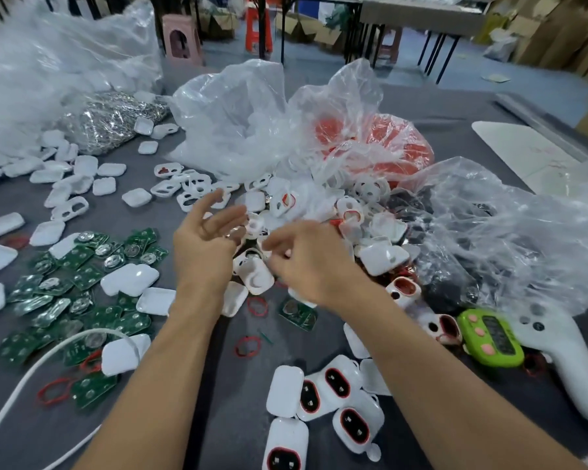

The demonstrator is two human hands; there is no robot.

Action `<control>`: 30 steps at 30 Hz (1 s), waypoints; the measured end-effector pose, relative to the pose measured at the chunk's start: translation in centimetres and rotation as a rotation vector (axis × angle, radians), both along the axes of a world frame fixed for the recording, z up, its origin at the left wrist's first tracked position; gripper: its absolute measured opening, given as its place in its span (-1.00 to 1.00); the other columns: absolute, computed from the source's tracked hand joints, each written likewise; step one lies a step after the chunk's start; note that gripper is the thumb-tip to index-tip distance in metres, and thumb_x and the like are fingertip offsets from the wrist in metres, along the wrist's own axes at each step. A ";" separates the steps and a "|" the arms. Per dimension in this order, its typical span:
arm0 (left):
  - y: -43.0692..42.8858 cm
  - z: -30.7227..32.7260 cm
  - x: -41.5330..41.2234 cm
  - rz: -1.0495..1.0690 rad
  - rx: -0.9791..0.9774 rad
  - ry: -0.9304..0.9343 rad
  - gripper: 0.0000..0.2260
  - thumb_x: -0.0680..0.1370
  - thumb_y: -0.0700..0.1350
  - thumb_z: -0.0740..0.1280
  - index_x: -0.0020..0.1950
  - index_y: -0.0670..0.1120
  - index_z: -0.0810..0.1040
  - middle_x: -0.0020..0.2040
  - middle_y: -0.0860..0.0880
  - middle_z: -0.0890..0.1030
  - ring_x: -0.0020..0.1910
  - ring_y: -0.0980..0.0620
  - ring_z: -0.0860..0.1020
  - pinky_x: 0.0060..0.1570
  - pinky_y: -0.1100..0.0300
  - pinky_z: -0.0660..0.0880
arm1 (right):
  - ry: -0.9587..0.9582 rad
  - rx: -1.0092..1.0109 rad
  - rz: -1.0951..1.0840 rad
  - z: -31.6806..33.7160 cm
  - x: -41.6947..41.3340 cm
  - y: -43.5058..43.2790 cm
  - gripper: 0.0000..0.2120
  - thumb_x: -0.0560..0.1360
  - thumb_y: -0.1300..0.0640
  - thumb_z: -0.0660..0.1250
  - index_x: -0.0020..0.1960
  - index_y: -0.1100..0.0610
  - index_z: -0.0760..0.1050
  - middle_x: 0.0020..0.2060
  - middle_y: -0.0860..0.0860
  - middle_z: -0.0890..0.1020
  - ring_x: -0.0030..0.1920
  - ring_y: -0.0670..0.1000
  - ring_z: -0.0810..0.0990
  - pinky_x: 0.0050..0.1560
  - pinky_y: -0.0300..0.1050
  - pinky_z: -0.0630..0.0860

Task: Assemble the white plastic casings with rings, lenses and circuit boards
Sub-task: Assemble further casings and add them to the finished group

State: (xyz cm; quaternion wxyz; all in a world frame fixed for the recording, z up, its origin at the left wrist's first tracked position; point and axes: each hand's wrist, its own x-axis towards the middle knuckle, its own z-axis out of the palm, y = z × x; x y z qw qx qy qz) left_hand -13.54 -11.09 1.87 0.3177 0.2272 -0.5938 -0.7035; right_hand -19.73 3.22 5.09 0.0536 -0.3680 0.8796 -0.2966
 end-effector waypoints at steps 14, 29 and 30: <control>3.1 0.8 1.0 -0.152 -0.371 -0.082 -0.61 0.38 -0.34 0.30 -0.07 0.11 0.74 -0.17 0.15 0.75 -0.11 0.19 0.71 -0.07 0.35 0.59 | -0.597 -0.583 -0.205 -2.6 -0.9 2.9 -0.71 0.21 0.25 0.50 -0.09 0.04 0.72 -0.21 0.00 0.76 -0.21 -0.04 0.70 -0.17 -0.08 0.64; 3.4 0.3 1.1 -0.407 -0.604 -0.190 -0.44 0.38 -0.13 0.57 0.14 0.50 0.58 0.01 0.30 0.69 0.04 0.26 0.64 -0.03 0.49 0.49 | -0.677 -0.613 -0.149 -3.0 -0.5 4.2 -0.85 0.56 0.17 0.44 0.07 0.01 0.73 -0.19 0.10 0.76 -0.17 0.20 0.74 -0.14 -0.01 0.70; 3.3 0.2 1.1 -0.405 -0.605 -0.189 -0.45 0.37 -0.12 0.59 0.14 0.48 0.59 0.01 0.29 0.68 0.05 0.25 0.63 -0.03 0.49 0.48 | -0.678 -0.605 -0.139 -2.9 -0.5 4.2 -0.85 0.57 0.16 0.42 0.05 -0.01 0.74 -0.21 0.08 0.75 -0.21 0.21 0.72 -0.16 -0.04 0.70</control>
